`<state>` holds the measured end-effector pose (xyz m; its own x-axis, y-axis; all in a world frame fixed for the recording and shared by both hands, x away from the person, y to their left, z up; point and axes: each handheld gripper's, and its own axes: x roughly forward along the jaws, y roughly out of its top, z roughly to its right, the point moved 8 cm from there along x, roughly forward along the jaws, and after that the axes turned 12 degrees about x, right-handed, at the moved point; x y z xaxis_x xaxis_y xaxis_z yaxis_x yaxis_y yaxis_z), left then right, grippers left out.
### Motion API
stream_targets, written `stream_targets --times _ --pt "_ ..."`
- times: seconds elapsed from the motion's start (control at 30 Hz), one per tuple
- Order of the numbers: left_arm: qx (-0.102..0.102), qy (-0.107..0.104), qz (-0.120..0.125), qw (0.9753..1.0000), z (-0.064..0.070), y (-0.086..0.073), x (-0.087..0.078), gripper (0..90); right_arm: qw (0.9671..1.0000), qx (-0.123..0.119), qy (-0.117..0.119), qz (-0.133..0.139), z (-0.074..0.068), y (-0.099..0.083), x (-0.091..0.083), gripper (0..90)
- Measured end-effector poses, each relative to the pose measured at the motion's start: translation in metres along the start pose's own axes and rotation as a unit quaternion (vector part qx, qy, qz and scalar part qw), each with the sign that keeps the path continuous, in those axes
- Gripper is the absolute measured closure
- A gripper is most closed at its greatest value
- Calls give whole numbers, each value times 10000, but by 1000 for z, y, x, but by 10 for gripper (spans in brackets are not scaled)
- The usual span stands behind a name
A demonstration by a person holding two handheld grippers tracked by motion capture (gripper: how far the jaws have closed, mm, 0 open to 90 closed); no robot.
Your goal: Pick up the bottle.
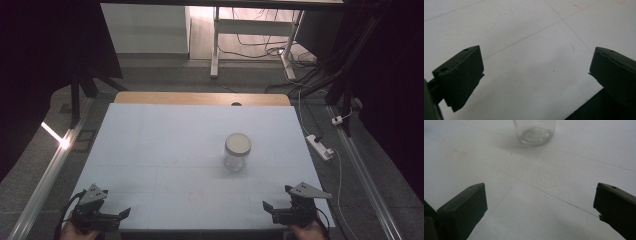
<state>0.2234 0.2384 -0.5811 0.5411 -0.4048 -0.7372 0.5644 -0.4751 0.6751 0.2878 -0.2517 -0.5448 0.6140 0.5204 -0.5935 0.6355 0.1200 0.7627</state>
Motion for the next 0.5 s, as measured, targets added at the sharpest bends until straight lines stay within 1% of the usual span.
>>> stream_targets --times 0.1,0.17,0.37,0.5 --pt "50 -85 -76 9999 1 0 2 7 10000 31 3 -47 0 0 1 0" --pt "42 -112 -112 9999 2 0 3 11 10000 16 8 -71 0 -1 1 0" --pt "49 -223 -109 9997 2 0 3 17 9999 -57 35 -105 -1 -1 2 0" --pt "44 -260 -92 9996 2 0 3 21 9999 -97 21 -116 -2 -1 2 0"
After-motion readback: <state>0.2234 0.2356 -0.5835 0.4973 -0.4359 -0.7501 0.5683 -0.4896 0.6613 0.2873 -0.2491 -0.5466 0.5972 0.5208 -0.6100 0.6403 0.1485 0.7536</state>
